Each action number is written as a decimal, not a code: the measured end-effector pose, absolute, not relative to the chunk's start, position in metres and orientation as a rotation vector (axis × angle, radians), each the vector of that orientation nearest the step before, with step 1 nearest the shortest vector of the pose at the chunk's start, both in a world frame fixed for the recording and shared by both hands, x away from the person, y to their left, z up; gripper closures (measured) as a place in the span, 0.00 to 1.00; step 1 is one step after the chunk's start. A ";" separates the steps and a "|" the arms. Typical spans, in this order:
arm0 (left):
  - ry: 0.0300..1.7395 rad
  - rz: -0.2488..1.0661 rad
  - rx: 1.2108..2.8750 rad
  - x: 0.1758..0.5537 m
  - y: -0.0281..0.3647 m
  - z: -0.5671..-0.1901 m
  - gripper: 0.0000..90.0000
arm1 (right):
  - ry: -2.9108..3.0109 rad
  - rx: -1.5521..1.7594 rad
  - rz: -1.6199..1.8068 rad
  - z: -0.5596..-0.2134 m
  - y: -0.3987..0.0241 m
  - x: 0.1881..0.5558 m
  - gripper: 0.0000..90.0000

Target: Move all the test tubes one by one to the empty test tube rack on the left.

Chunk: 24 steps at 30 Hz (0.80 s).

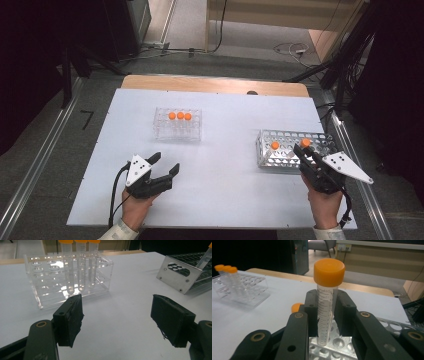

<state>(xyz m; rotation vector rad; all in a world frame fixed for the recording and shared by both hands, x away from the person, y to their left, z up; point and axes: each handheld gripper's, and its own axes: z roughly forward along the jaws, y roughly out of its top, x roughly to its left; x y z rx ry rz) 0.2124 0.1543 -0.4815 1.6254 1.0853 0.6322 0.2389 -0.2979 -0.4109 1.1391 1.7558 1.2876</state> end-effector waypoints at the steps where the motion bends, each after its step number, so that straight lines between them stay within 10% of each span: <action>1: 1.082 0.633 1.625 0.212 0.154 -0.482 0.29 | 1.771 1.129 1.288 -0.412 -0.297 0.236 0.80; 24: 0.980 0.582 1.635 0.210 0.124 -0.466 0.23 | 2.135 0.936 1.348 -0.448 -0.202 0.227 0.80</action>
